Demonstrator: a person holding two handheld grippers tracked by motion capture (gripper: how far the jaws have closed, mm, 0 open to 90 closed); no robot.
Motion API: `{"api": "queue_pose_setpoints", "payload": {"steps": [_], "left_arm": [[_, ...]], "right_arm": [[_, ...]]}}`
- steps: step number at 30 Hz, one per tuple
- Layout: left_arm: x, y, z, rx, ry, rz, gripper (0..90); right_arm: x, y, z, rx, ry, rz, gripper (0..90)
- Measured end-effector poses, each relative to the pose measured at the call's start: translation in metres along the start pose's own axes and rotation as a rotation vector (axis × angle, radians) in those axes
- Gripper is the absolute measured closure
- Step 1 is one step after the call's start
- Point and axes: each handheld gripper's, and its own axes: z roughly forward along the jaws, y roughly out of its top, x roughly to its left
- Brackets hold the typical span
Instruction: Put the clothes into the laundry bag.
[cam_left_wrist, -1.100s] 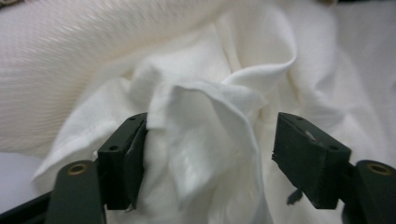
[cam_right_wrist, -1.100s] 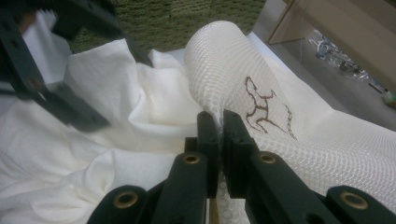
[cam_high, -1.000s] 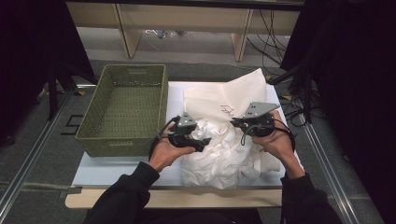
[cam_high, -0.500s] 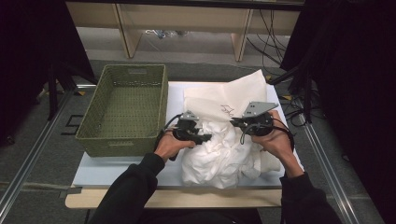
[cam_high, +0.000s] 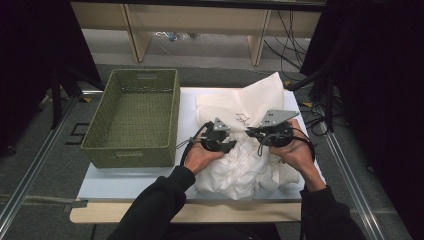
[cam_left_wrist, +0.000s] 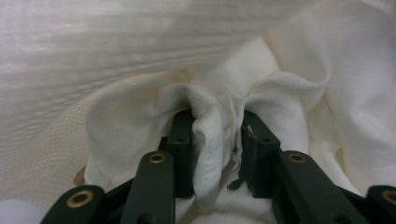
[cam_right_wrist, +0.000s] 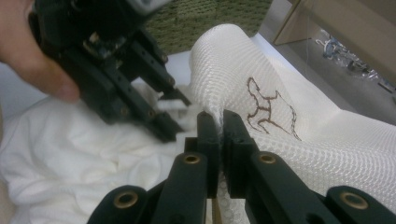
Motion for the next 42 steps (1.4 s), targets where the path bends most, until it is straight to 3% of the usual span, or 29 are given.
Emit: {"api": "queue_pose_setpoints", "payload": {"steps": [4,7,13,20,21,24,27,29,31,33,34,35,37,38,41,42], "left_arm": [[0.000,-0.001,-0.019,0.018,0.020,0.020,54.8],[-0.002,-0.001,-0.037,0.020,0.031,0.048,39.4],[-0.007,-0.020,-0.066,0.115,0.035,0.028,25.0],[-0.007,-0.053,-0.070,0.150,-0.045,-0.070,19.7],[-0.008,-0.057,-0.072,0.175,-0.042,-0.066,18.9],[-0.012,-0.068,-0.076,0.190,-0.062,-0.033,15.6],[-0.011,-0.077,-0.058,0.201,-0.047,-0.037,15.5],[-0.008,-0.077,-0.042,0.173,-0.083,-0.051,20.0],[-0.011,-0.071,-0.033,0.150,-0.107,-0.033,40.6],[-0.025,-0.057,-0.034,0.097,-0.121,0.063,57.8],[-0.034,-0.049,-0.036,0.077,-0.113,0.129,62.2],[-0.044,-0.042,-0.039,0.051,-0.121,0.164,64.3],[-0.060,-0.027,-0.042,0.021,-0.130,0.163,65.8],[-0.064,-0.020,-0.043,0.036,-0.131,0.171,65.9],[-0.062,-0.009,-0.034,0.033,-0.119,0.140,66.3],[-0.060,-0.009,-0.030,0.011,-0.106,0.107,66.5]], "right_arm": [[-0.002,-0.004,-0.002,-0.003,-0.001,-0.004,88.0],[-0.002,-0.004,-0.002,0.005,-0.005,-0.003,88.0],[-0.002,-0.004,-0.001,0.002,-0.004,-0.008,87.9],[-0.001,-0.003,-0.001,0.007,-0.003,-0.004,87.9],[-0.001,-0.003,-0.001,0.007,-0.002,-0.009,87.9],[-0.001,-0.004,-0.001,0.007,-0.006,-0.007,87.9],[-0.001,-0.003,0.000,0.009,0.000,-0.012,87.9],[0.001,-0.002,0.000,0.010,-0.004,-0.020,87.9],[0.002,-0.001,0.000,0.008,-0.018,-0.025,87.9],[0.005,0.001,0.001,0.012,-0.016,-0.033,88.0],[0.006,0.001,0.001,0.003,-0.017,-0.040,88.0],[0.006,0.002,0.001,0.002,-0.009,-0.030,88.0],[0.007,0.004,0.000,-0.012,0.004,-0.033,88.1],[0.008,0.006,-0.001,-0.016,0.013,-0.031,88.2],[0.013,0.011,-0.011,-0.034,0.025,-0.032,88.3],[0.013,0.012,-0.013,-0.040,0.021,-0.037,88.3]]}}
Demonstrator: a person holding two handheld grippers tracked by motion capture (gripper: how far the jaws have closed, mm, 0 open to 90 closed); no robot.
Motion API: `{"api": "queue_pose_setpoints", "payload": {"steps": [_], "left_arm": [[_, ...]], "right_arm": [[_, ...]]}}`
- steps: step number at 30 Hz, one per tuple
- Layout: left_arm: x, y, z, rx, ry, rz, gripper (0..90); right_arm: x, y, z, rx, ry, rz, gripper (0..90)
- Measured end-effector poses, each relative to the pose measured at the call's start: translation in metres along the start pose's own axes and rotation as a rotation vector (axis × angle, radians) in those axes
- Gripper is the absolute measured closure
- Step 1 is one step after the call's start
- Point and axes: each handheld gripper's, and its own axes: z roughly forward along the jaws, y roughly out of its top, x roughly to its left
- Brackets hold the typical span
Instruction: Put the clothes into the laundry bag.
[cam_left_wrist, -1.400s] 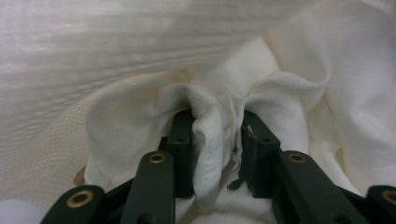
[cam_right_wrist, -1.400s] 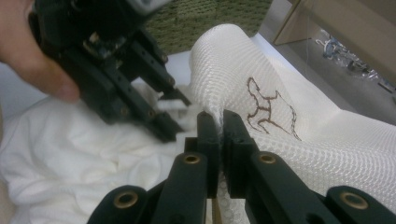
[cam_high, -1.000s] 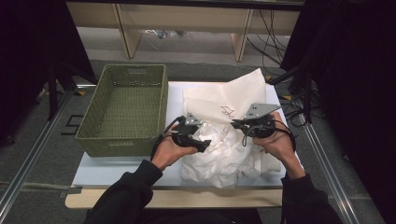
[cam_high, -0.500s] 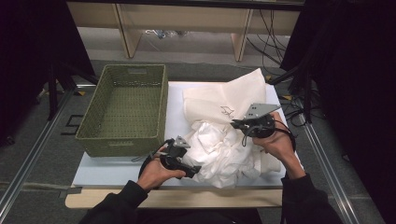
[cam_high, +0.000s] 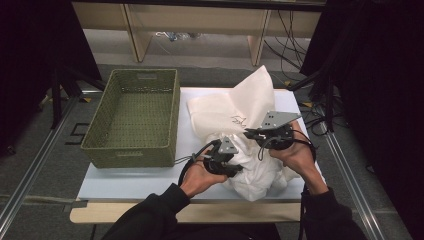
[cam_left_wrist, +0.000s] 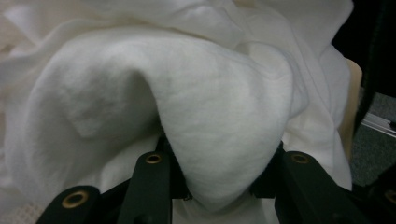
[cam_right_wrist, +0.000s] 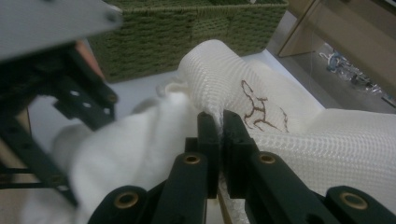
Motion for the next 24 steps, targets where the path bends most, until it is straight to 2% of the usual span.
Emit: {"api": "queue_pose_setpoints", "payload": {"steps": [2,3,6,8,11,12,14,15,16,18,19,20,21,24], "left_arm": [[0.011,0.000,0.001,-0.014,0.024,-0.036,66.8],[0.014,0.000,0.001,-0.039,0.041,-0.062,66.8],[0.028,-0.001,-0.002,-0.055,0.082,-0.086,66.8],[0.030,-0.002,0.003,-0.056,0.071,-0.115,66.6],[0.026,-0.002,0.011,-0.044,0.057,-0.102,65.6],[0.024,-0.001,0.010,-0.057,0.067,-0.114,65.5],[0.023,0.004,0.005,-0.092,0.037,-0.150,65.7],[0.022,0.006,0.003,-0.100,0.036,-0.146,65.8],[0.022,0.007,0.002,-0.107,0.054,-0.138,66.0],[0.026,0.004,0.008,-0.097,0.056,-0.141,66.3],[0.030,0.001,0.014,-0.073,0.060,-0.134,66.4],[0.034,-0.002,0.019,-0.048,0.089,-0.122,66.5],[0.036,-0.006,0.025,-0.051,0.104,-0.136,66.6],[0.038,-0.008,0.025,-0.062,0.088,-0.146,66.2]], "right_arm": [[0.000,0.001,-0.002,0.001,0.001,0.001,88.3],[0.000,0.000,-0.001,0.001,0.000,0.006,88.3],[0.000,-0.003,0.003,0.003,0.014,0.011,88.3],[0.000,-0.002,0.004,0.005,0.017,0.009,88.3],[0.000,-0.002,0.005,0.005,0.015,0.011,88.3],[0.001,-0.003,0.003,0.006,0.010,0.020,88.3],[-0.001,-0.002,0.002,-0.001,0.005,0.012,88.3],[-0.001,-0.002,0.000,-0.007,0.001,0.013,88.3],[-0.001,-0.002,-0.001,-0.011,0.006,0.014,88.3],[-0.002,-0.001,-0.002,-0.015,-0.001,0.008,88.3],[-0.002,-0.001,-0.001,-0.012,0.001,0.008,88.3],[-0.001,-0.002,0.000,-0.010,0.014,0.013,88.3],[0.000,-0.002,0.001,-0.012,0.015,0.015,88.3],[0.002,-0.002,0.004,0.004,0.010,0.010,88.3]]}}
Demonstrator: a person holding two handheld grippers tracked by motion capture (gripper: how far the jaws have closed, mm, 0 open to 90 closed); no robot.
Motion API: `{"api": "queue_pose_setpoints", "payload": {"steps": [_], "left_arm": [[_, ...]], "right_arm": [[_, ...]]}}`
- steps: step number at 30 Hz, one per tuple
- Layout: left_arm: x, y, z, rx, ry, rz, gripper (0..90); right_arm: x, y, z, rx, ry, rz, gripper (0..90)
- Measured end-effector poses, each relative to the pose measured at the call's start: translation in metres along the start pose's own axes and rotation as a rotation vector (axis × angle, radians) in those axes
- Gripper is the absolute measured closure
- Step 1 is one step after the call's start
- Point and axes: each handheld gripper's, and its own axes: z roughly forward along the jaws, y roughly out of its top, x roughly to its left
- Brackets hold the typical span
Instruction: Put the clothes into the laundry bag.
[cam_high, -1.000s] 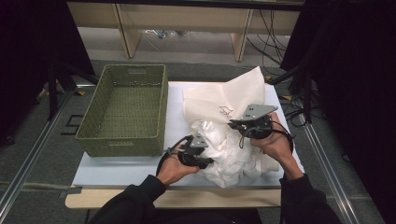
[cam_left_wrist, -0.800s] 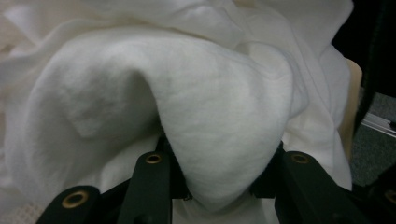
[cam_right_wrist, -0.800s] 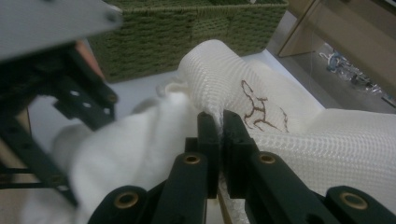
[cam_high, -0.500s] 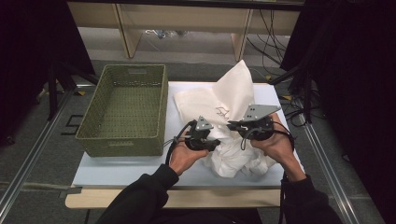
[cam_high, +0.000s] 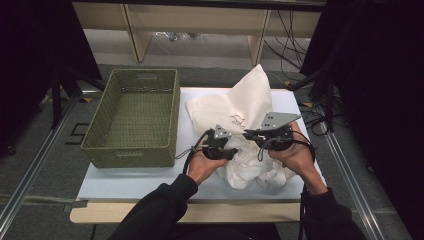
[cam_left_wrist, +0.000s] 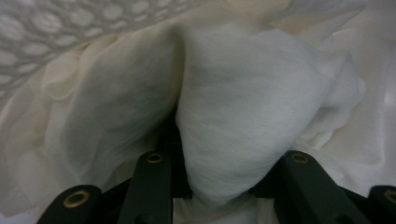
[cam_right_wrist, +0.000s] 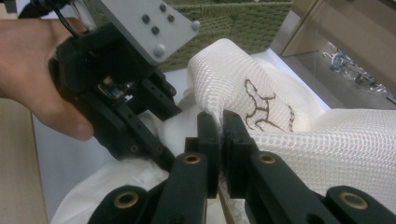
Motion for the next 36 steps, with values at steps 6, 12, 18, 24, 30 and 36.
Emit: {"api": "queue_pose_setpoints", "payload": {"steps": [6,12,18,24,30,36], "left_arm": [[-0.001,-0.003,-0.028,0.006,0.000,-0.010,46.2],[0.005,-0.008,-0.052,-0.014,0.093,0.053,29.3],[0.010,-0.008,-0.027,-0.043,0.022,0.121,43.8],[-0.008,0.001,-0.009,-0.043,-0.038,0.179,68.1],[0.023,0.008,-0.004,-0.077,0.037,0.038,67.8],[0.020,0.004,0.002,-0.043,0.005,-0.036,56.0]], "right_arm": [[-0.006,-0.003,-0.002,-0.010,-0.004,0.009,88.2],[-0.004,-0.003,0.002,0.000,0.006,0.007,88.0],[-0.003,-0.003,0.004,0.002,0.007,0.001,88.0],[-0.003,-0.002,0.003,-0.005,0.010,-0.011,88.1],[-0.003,-0.004,0.001,0.000,0.003,0.007,88.1],[-0.003,-0.007,0.007,0.016,0.001,0.006,88.1]]}}
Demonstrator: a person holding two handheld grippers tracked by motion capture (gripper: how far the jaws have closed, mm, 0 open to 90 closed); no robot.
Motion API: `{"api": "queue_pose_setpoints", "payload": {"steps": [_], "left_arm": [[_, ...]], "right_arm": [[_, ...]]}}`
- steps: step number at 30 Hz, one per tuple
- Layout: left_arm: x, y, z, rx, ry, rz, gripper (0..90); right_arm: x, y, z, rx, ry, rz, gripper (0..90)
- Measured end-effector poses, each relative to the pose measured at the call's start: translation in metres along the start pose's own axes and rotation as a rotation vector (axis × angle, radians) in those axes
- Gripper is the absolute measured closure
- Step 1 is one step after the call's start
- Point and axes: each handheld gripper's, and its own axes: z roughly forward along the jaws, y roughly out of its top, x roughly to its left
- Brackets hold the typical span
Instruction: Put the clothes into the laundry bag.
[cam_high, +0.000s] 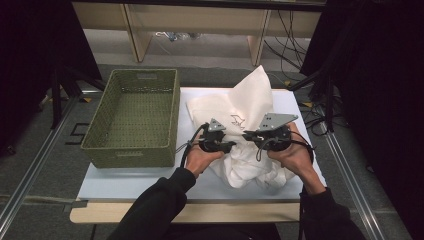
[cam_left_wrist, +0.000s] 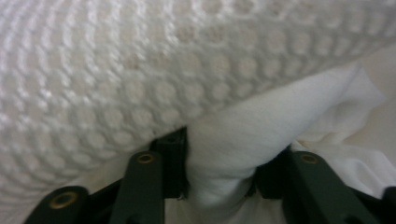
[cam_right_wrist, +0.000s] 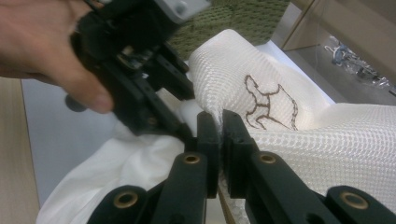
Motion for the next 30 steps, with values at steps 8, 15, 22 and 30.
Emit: {"api": "queue_pose_setpoints", "payload": {"steps": [8,15,22,30], "left_arm": [[0.001,-0.003,-0.049,0.029,-0.024,-0.024,24.0],[-0.001,-0.042,-0.057,0.126,-0.026,-0.019,15.5],[-0.015,-0.043,-0.025,0.066,-0.114,0.015,55.2],[-0.031,-0.006,-0.017,-0.019,-0.095,0.030,81.1]], "right_arm": [[-0.004,-0.001,-0.002,-0.011,0.000,0.011,88.0],[-0.004,-0.001,-0.002,-0.009,0.000,0.010,87.9],[-0.002,0.000,0.000,-0.006,0.001,-0.003,88.0],[0.002,0.005,-0.010,-0.017,-0.005,-0.003,88.3]]}}
